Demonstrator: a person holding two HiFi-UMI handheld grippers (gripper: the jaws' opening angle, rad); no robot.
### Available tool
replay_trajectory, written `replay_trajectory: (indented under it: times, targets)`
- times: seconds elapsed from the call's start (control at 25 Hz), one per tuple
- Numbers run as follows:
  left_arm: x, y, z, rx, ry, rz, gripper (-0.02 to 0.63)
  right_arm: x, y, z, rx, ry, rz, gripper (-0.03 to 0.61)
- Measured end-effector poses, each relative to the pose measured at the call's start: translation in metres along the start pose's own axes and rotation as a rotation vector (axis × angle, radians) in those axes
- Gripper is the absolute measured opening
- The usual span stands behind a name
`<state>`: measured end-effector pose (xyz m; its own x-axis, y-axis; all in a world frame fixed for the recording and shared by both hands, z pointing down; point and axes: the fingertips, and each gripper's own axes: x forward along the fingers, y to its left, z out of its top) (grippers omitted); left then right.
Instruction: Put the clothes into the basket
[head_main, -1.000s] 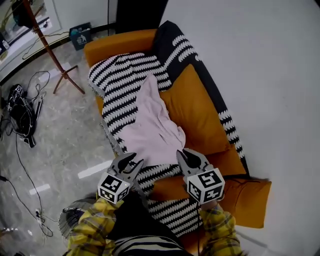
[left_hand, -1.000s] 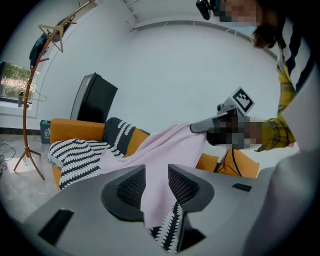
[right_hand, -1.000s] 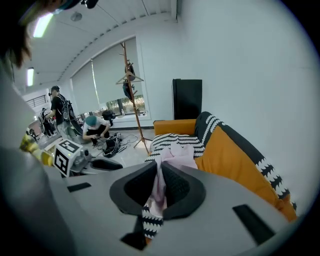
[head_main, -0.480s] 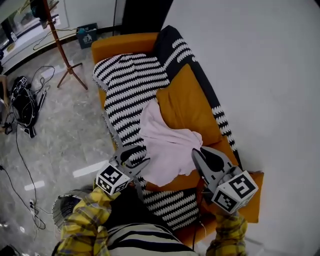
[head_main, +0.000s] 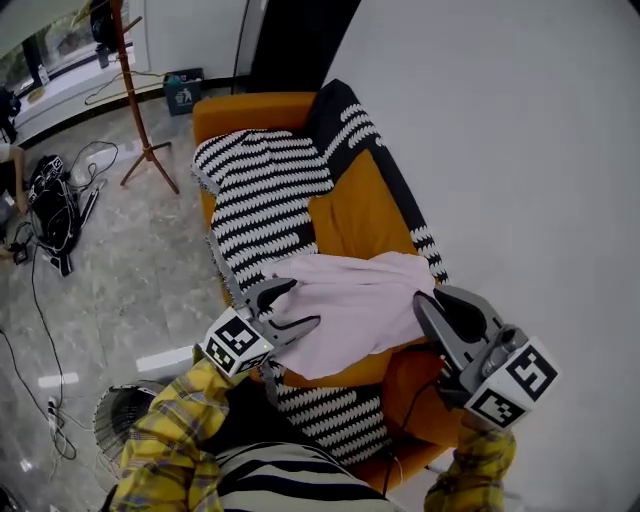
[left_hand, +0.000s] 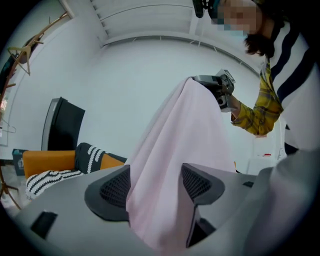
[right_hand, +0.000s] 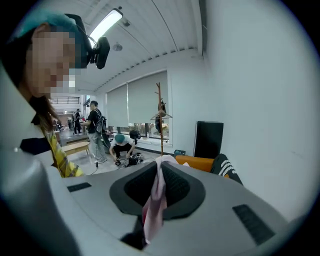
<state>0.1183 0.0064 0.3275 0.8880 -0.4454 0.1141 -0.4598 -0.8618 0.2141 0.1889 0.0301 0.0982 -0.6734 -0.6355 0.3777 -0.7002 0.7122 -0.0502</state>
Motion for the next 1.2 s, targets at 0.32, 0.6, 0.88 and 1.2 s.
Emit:
replay_trajectory:
  times: [0.32, 0.6, 0.88, 1.2]
  targets:
    - [0.015, -0.025, 0.027, 0.111, -0.048, 0.000, 0.321, -0.026, 0.022, 0.020, -0.038, -0.026, 0.068, 0.046]
    - [-0.023, -0.020, 0.051, 0.179, -0.070, 0.116, 0.037, -0.015, 0.029, 0.041, -0.057, -0.054, 0.118, 0.046]
    - [-0.117, 0.016, 0.065, 0.087, -0.116, 0.346, 0.028, 0.029, 0.066, 0.060, -0.049, -0.102, 0.247, 0.046]
    - [-0.258, 0.032, 0.085, -0.011, -0.243, 0.600, 0.025, 0.082, 0.146, 0.084, -0.057, -0.154, 0.440, 0.046]
